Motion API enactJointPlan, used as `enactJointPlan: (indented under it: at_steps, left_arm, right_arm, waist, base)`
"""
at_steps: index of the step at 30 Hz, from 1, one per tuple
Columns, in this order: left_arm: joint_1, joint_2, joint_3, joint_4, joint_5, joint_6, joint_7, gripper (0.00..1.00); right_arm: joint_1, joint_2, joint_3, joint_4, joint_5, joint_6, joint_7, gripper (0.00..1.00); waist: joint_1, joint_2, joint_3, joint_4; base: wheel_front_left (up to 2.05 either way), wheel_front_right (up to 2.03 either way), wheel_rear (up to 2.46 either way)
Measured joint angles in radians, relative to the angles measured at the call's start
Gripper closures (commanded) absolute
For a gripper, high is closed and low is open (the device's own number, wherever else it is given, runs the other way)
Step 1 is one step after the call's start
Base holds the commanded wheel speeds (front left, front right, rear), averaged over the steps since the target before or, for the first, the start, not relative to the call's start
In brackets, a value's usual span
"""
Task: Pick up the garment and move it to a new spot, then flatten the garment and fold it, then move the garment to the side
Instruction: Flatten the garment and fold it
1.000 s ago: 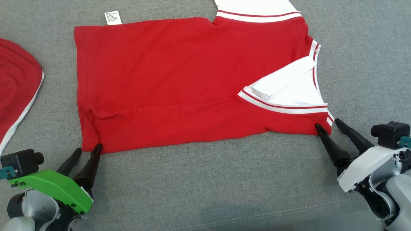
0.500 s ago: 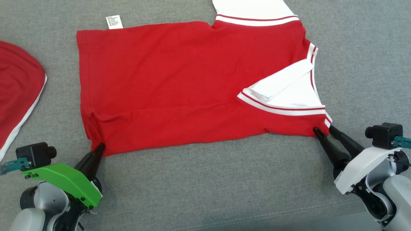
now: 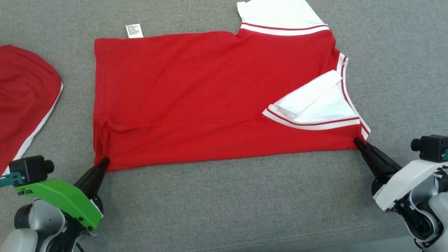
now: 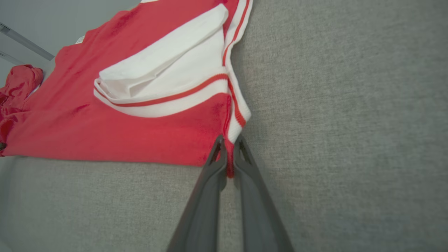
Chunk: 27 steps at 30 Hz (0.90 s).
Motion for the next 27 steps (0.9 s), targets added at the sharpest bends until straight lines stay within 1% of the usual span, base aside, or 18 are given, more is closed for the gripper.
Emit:
enactJointPlan:
  at_steps: [3,8,14,19,27]
  left_arm:
    - [0.018,0.001,-0.001,-0.007,-0.006,-0.001,0.004,1.0]
    - [0.075,0.009,-0.002,-0.041,-0.008,-0.001,0.017,1.0]
    - [0.151,0.011,-0.001,-0.082,-0.017,0.0,0.018,1.0]
    - [0.206,0.009,0.001,-0.109,-0.036,0.001,0.018,1.0]
    - [0.241,0.009,-0.01,-0.154,-0.039,0.009,0.021,1.0]
  right_arm:
    - [0.034,-0.002,-0.002,-0.004,0.034,0.008,0.011,1.0]
    - [0.095,-0.01,-0.018,-0.02,0.082,0.009,0.013,1.0]
    - [0.173,-0.039,-0.053,-0.039,0.128,0.011,0.013,1.0]
    - [0.217,-0.055,-0.062,-0.056,0.134,0.012,0.013,1.0]
    - [0.219,-0.072,-0.059,-0.087,0.131,0.011,0.013,1.0]
  waist:
    - [0.0,0.0,-0.011,0.001]
    - [0.0,0.0,-0.022,0.0]
    - [0.0,0.0,-0.028,-0.003]
    - [0.0,0.0,-0.028,-0.005]
    - [0.0,0.0,-0.021,-0.004]
  base:
    - [0.0,0.0,0.0]
    - [0.0,0.0,0.0]
    - [0.0,0.0,0.0]
    - [0.0,0.0,0.0]
    - [0.0,0.0,0.0]
